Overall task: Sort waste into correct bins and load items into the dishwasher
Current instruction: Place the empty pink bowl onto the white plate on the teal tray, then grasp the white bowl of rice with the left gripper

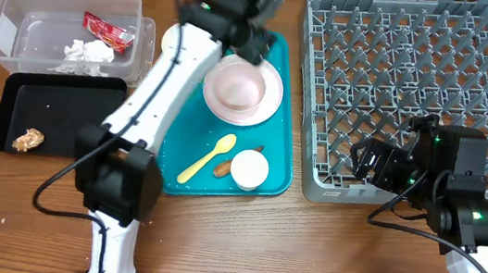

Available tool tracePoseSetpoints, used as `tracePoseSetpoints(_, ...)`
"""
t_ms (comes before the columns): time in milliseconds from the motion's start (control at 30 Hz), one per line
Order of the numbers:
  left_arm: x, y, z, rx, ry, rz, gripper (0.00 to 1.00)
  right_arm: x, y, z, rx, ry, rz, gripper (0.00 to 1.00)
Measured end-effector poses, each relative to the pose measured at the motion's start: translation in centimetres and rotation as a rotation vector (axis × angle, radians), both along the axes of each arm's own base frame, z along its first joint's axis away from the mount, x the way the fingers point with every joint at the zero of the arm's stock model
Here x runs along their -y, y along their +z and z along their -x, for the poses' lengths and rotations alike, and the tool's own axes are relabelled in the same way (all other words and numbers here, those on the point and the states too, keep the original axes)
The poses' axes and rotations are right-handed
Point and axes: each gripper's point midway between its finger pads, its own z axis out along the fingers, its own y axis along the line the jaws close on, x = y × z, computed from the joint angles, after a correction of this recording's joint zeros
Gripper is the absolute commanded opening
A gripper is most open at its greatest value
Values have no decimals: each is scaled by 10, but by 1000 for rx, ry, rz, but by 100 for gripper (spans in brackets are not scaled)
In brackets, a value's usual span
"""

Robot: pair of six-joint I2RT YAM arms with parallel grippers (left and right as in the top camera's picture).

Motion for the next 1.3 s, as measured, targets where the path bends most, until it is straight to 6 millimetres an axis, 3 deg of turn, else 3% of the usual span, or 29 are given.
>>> tracePoseSetpoints(100, -30, 7, -17, 25, 101, 42, 72, 0, 0, 0, 0, 0, 1, 100)
tracePoseSetpoints(200, -59, -7, -28, -5, 194, 60, 68, 0, 0, 0, 1, 1, 0, 100)
tracePoseSetpoints(300, -73, -38, -34, -63, 247, 57, 63, 0, 1, -1, 4, 0, 0, 100)
tracePoseSetpoints(467, -68, -107, -33, -191, 284, 38, 54, 0, 1, -1, 7, 0, 0, 100)
tracePoseSetpoints(567, -66, -133, -28, -243, 301, 29, 47, 0, 1, -1, 7, 0, 0, 100)
tracePoseSetpoints(733, -67, -138, -30, -244, 313, 31, 43, 1, 1, -1, 7, -3, 4, 100)
tracePoseSetpoints(967, -69, -146, -30, -252, 334, 20, 27, 1, 1, -2, 7, -4, 7, 100)
tracePoseSetpoints(1067, -70, -148, -31, -249, 336, 17, 19, 2, 1, -2, 8, -6, 9, 100)
tracePoseSetpoints(1167, -70, -149, -32, -246, 341, 15, 4, 3, 0, -2, 8, -9, 13, 100)
tracePoseSetpoints(1300, -73, -148, -34, -235, 345, 2, 4, 3, 0, -2, 8, -9, 14, 100)
